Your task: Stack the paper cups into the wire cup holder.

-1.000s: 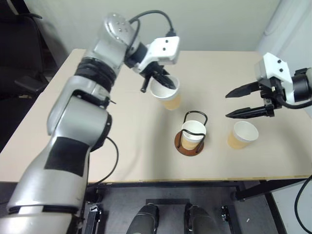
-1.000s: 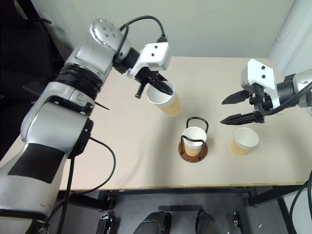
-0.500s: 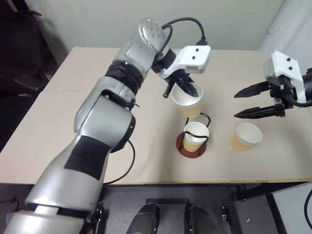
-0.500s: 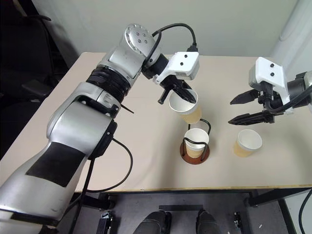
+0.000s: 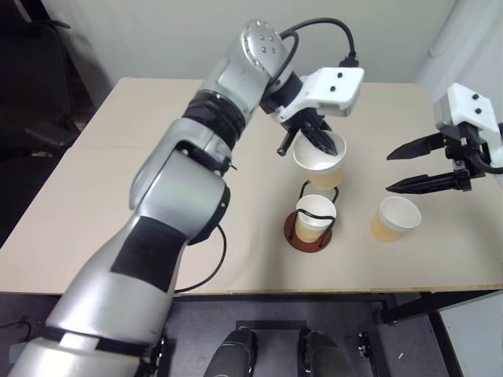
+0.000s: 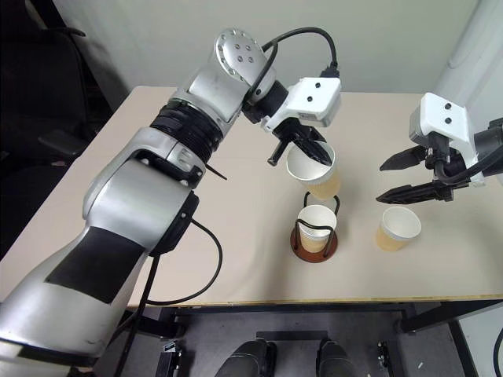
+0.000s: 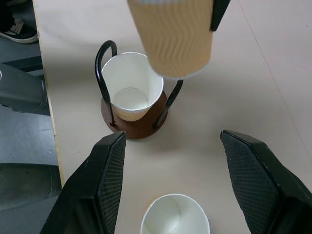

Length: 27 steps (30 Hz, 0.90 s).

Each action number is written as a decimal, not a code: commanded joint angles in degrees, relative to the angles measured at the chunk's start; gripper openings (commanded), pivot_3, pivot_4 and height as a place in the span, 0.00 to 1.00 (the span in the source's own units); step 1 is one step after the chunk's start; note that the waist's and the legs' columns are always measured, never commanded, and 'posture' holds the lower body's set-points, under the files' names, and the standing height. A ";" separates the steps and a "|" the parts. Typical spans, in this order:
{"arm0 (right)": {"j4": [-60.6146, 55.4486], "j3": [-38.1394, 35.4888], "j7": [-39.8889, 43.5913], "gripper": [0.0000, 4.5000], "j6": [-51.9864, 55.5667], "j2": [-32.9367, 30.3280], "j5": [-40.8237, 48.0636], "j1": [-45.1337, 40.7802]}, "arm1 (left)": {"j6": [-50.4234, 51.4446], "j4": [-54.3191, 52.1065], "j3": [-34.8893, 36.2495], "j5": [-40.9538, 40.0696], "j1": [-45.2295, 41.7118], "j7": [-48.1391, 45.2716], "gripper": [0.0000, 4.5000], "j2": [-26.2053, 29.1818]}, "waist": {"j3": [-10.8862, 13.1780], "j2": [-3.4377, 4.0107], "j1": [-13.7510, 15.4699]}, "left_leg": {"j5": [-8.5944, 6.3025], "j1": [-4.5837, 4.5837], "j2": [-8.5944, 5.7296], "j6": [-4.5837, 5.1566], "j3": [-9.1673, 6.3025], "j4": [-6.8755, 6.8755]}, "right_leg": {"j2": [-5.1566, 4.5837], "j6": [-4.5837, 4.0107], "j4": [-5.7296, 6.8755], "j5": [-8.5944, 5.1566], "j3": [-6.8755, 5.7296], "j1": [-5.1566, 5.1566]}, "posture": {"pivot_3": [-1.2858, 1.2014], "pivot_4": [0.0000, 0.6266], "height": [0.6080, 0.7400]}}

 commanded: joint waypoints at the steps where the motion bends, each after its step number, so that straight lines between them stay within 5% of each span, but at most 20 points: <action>1: -1.28 -3.02 -0.02 0.69 0.20 -1.25 0.85 0.05 | -1.69 -2.37 -1.26 -0.55 0.31 -1.79 0.01 -0.52 | 0.00 0.00 -0.01 | -0.01 -0.01 0.00 0.01 0.01 0.05 | 0.01 0.00 0.00 0.00 0.00 0.01 | 0.52 0.24 1.00; 27: -2.66 -4.55 -0.64 0.69 1.19 -2.21 2.17 2.40 | -3.38 -3.82 -4.93 -0.58 2.88 -1.79 0.01 -2.28 | -0.01 0.02 0.06 | -0.12 0.01 -0.02 0.20 0.02 0.52 | 0.01 0.05 -0.01 0.04 0.03 0.25 | 0.52 0.24 1.00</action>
